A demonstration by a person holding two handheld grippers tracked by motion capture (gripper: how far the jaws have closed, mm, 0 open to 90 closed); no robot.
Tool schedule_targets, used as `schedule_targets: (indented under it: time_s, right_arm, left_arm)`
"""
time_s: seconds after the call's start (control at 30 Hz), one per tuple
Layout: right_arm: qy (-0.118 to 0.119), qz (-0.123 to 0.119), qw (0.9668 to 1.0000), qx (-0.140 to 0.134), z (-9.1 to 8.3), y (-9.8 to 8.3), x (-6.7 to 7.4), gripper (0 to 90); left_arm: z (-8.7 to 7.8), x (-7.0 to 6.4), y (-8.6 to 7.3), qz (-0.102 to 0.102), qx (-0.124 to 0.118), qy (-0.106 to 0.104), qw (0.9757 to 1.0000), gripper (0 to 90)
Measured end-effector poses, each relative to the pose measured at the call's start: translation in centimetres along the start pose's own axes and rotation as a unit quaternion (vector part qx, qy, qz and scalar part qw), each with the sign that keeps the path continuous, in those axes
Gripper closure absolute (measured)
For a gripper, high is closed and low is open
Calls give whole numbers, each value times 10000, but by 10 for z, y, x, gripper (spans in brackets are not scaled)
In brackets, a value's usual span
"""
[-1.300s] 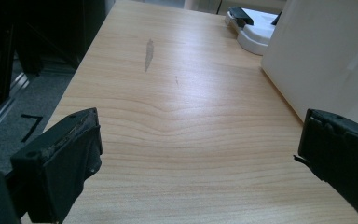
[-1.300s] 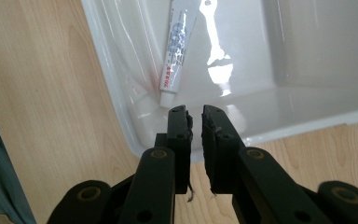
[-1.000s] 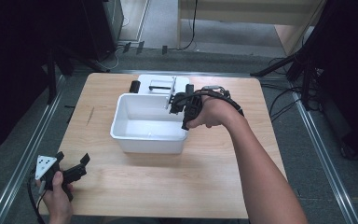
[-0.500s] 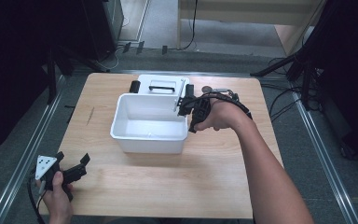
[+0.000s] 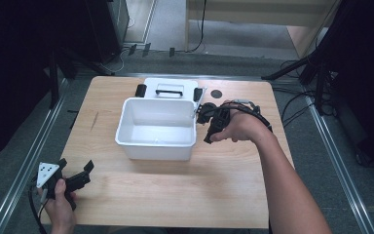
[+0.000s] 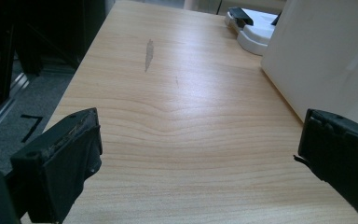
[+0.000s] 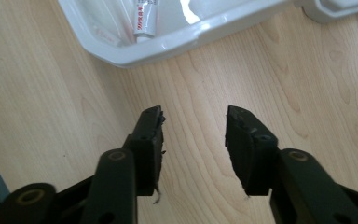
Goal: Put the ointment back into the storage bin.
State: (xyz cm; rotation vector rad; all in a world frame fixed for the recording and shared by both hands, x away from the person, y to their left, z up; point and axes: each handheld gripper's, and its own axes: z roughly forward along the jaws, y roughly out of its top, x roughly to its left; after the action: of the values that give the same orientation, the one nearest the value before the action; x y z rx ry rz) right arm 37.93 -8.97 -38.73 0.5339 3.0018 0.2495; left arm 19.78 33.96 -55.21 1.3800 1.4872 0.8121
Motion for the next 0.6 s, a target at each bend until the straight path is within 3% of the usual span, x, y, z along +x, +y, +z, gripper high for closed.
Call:
schedule_targets:
  time_s: [0.3,0.43,0.6]
  right_arm:
    - [-169,511,9977,-418,13,-25,-5,440]
    - [-305,682,9952,-638,19,-34,-4,399]
    - [-518,980,9893,-944,26,-45,-4,344]
  left_arm:
    - [0,0,0,24,12,8,10000,0]
    - [0,0,0,20,11,8,10000,0]
    - [0,0,0,18,2,9,10000,0]
